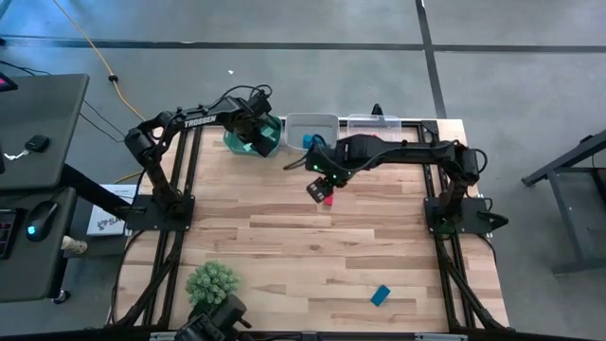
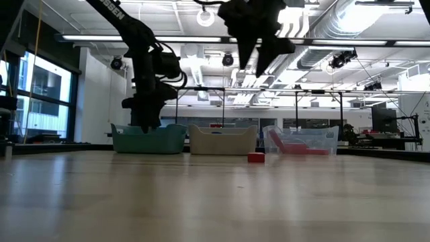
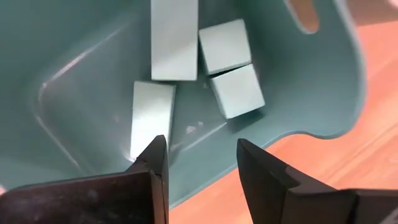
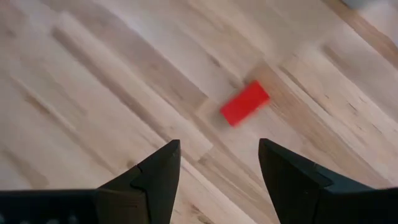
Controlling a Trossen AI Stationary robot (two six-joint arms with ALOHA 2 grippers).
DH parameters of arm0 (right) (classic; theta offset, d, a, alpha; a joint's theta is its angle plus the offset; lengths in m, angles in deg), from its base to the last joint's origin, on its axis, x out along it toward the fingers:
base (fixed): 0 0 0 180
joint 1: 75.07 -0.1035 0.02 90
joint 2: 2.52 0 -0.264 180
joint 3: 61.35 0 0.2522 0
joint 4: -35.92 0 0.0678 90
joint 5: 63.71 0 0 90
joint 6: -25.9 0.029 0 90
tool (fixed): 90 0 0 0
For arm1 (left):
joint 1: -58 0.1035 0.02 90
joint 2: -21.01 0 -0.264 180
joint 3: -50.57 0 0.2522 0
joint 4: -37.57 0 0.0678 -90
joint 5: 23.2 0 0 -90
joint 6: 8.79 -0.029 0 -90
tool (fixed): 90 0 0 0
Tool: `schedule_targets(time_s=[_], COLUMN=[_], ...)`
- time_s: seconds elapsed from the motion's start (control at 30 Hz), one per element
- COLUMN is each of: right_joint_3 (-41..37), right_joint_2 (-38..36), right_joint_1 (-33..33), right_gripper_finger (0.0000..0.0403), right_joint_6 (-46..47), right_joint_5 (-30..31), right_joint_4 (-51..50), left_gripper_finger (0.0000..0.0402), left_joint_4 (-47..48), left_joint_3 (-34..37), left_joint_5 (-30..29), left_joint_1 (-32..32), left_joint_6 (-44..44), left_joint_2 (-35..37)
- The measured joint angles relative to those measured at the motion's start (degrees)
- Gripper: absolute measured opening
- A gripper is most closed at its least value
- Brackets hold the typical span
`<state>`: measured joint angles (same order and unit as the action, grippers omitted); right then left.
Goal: Sort & place blocks by color
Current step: Put the red block into the transparent bin
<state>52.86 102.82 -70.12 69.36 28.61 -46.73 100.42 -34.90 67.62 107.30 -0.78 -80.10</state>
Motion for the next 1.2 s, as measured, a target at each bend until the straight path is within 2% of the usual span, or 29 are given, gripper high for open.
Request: schedule_targets(time_s=[0.1,0.3,0.47,0.67,0.83,1.2], right_joint_3=[0.00,0.00,0.00,0.00,-0.07,-0.09], right_joint_2=[0.00,0.00,0.00,0.00,1.16,7.67], right_joint_1=[-0.97,-2.18,-3.01,-3.23,-3.23,-2.64], right_gripper_finger=[0.0206,0.0208,0.0223,0.0237,0.0238,0.0238], right_joint_6=[4.53,10.97,15.44,22.56,27.24,30.12], right_joint_5=[1.89,1.95,2.32,5.44,6.57,6.04], right_joint_4=[-2.21,-2.24,-2.11,-1.10,-1.12,-0.73], left_gripper_finger=[0.0113,0.0113,0.0113,0.0113,0.0113,0.0113], left_joint_4=[1.34,3.95,5.72,7.12,7.00,6.41], left_joint_3=[-1.84,-6.94,-11.17,-15.09,-17.03,-17.46], left_joint_5=[0.07,0.31,0.37,0.48,0.48,0.27], left_joint_1=[0.00,0.00,0.00,-0.24,-0.26,-0.22], left_joint_6=[-1.67,-5.01,-6.75,-10.36,-11.69,-13.68], left_joint_2=[0.18,0.18,0.51,2.28,4.55,8.18])
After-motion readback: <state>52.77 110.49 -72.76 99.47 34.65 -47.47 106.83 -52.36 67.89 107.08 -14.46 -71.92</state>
